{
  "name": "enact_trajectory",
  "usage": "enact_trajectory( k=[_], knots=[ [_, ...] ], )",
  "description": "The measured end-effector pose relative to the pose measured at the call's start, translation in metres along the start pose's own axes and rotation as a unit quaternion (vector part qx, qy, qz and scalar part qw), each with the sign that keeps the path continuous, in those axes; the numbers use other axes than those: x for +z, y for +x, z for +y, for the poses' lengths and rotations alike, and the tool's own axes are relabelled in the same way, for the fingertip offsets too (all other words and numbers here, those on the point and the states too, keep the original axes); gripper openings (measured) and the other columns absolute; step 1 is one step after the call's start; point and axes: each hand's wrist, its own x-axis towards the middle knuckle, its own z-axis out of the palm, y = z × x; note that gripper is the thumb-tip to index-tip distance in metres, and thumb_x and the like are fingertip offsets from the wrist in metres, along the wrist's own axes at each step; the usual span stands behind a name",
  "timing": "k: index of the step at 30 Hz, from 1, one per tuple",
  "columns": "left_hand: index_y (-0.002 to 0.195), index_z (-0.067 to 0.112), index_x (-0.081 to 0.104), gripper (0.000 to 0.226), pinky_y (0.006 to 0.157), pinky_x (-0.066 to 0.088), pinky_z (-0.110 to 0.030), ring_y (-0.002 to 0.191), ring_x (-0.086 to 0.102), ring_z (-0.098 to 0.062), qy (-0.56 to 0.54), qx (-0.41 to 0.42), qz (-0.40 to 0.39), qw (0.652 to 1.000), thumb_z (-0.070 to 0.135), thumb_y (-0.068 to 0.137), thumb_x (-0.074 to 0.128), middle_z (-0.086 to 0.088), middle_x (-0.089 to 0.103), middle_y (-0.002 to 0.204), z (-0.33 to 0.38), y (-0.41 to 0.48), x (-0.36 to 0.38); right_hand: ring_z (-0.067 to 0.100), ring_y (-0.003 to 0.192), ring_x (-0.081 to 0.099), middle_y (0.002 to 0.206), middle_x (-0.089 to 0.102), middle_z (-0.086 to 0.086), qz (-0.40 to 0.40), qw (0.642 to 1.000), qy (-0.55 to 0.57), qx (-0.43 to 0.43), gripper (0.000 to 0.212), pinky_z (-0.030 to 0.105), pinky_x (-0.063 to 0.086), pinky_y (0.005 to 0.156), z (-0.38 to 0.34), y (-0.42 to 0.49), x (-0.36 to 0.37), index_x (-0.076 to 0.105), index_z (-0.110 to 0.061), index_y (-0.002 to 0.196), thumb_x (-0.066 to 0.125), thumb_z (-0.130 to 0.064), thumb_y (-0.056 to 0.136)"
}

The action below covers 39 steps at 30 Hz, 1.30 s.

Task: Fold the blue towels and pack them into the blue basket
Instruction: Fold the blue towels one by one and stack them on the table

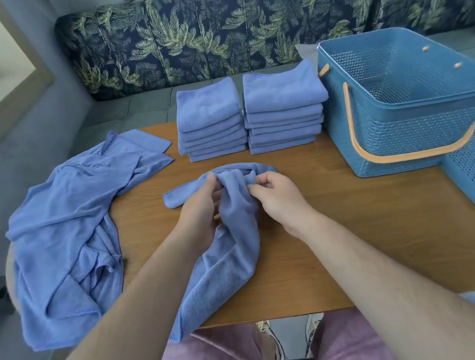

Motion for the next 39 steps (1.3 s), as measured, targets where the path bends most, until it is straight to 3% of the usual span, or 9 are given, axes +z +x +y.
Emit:
enact_trajectory(
  k=[3, 6, 10, 15, 20, 24, 27, 32, 39],
  knots=[
    [0.117, 0.006, 0.07, 0.052, 0.098, 0.051, -0.034, 0.109, 0.068, -0.021, 0.001, 0.032, -0.034, 0.999, 0.051, 0.094, 0.06, -0.01, 0.073, 0.113, 0.009, -0.002, -0.001, 0.007, 0.081, 0.066, 0.087, 0.075, -0.007, -0.004, 0.999, -0.014, -0.05, 0.007, 0.027, 0.05, 0.072, -0.009, -0.001, -0.005, 0.073, -0.023, 0.086, 0.07, -0.016, 0.087],
    [0.117, -0.001, 0.067, 0.033, 0.091, 0.055, -0.034, 0.11, 0.068, -0.031, -0.002, 0.081, -0.014, 0.997, 0.023, 0.094, 0.069, -0.017, 0.073, 0.112, 0.015, -0.008, 0.002, 0.005, 0.083, 0.067, 0.088, 0.075, -0.011, 0.013, 0.996, -0.019, -0.09, 0.013, 0.032, 0.056, 0.078, -0.022, -0.006, -0.01, 0.074, -0.029, 0.086, 0.068, -0.02, 0.092],
    [0.116, 0.007, 0.069, 0.025, 0.078, 0.056, -0.031, 0.102, 0.072, -0.023, -0.036, 0.105, 0.035, 0.993, 0.021, 0.096, 0.065, -0.009, 0.075, 0.108, 0.028, -0.01, -0.006, 0.022, 0.087, 0.071, 0.087, 0.076, 0.002, 0.072, 0.991, -0.022, -0.109, 0.016, 0.042, 0.06, 0.083, -0.039, -0.004, -0.031, 0.076, -0.023, 0.084, 0.065, -0.025, 0.095],
    [0.114, 0.01, 0.069, 0.022, 0.074, 0.055, -0.03, 0.099, 0.072, -0.021, -0.042, 0.123, 0.066, 0.989, 0.018, 0.095, 0.065, -0.006, 0.076, 0.106, 0.04, -0.015, -0.026, 0.022, 0.096, 0.072, 0.094, 0.075, 0.003, 0.104, 0.99, 0.051, -0.079, 0.004, 0.031, 0.061, 0.081, -0.052, 0.006, -0.064, 0.075, -0.017, 0.094, 0.072, -0.018, 0.092],
    [0.123, 0.005, 0.062, 0.035, 0.086, 0.056, -0.038, 0.108, 0.07, -0.026, -0.046, 0.098, -0.021, 0.994, 0.021, 0.093, 0.069, -0.012, 0.073, 0.115, 0.035, -0.02, -0.016, 0.03, 0.106, 0.069, 0.113, 0.069, 0.015, 0.058, 0.975, 0.21, 0.048, 0.035, 0.04, 0.06, 0.085, -0.045, 0.006, -0.049, 0.06, -0.004, 0.116, 0.076, -0.004, 0.085],
    [0.123, 0.007, 0.06, 0.033, 0.083, 0.057, -0.039, 0.105, 0.071, -0.026, -0.056, 0.071, -0.021, 0.996, 0.02, 0.094, 0.068, -0.013, 0.073, 0.114, 0.026, -0.017, -0.012, 0.025, 0.102, 0.071, 0.105, 0.075, 0.013, -0.009, 0.966, 0.18, 0.188, 0.023, 0.035, 0.057, 0.084, -0.02, -0.006, -0.038, 0.067, -0.003, 0.113, 0.071, -0.005, 0.09],
    [0.125, 0.012, 0.057, 0.039, 0.086, 0.058, -0.04, 0.105, 0.071, -0.025, -0.037, 0.065, 0.01, 0.997, 0.021, 0.09, 0.072, -0.012, 0.071, 0.118, 0.02, -0.011, -0.021, 0.017, 0.103, 0.068, 0.107, 0.075, 0.007, -0.013, 0.987, 0.086, 0.138, 0.015, 0.034, 0.052, 0.095, -0.017, -0.008, -0.039, 0.07, -0.009, 0.108, 0.065, -0.015, 0.094],
    [0.114, 0.011, 0.058, 0.029, 0.081, 0.056, -0.038, 0.102, 0.07, -0.021, -0.063, 0.063, 0.04, 0.995, 0.021, 0.09, 0.071, -0.006, 0.072, 0.113, 0.027, -0.013, -0.036, 0.025, 0.073, 0.049, 0.066, 0.053, 0.004, 0.101, 0.983, 0.147, 0.048, 0.009, 0.039, 0.044, 0.071, -0.046, -0.002, -0.056, 0.052, -0.018, 0.075, 0.046, -0.02, 0.082],
    [0.129, 0.007, 0.057, 0.043, 0.065, 0.054, -0.027, 0.093, 0.066, -0.018, -0.123, 0.073, 0.02, 0.99, 0.026, 0.091, 0.066, -0.007, 0.067, 0.126, 0.052, -0.029, -0.063, 0.023, 0.061, 0.047, 0.066, 0.048, 0.008, 0.142, 0.984, 0.11, -0.009, 0.015, 0.035, 0.041, 0.061, -0.088, -0.006, -0.087, 0.052, -0.015, 0.074, 0.041, -0.01, 0.084]
  ],
)
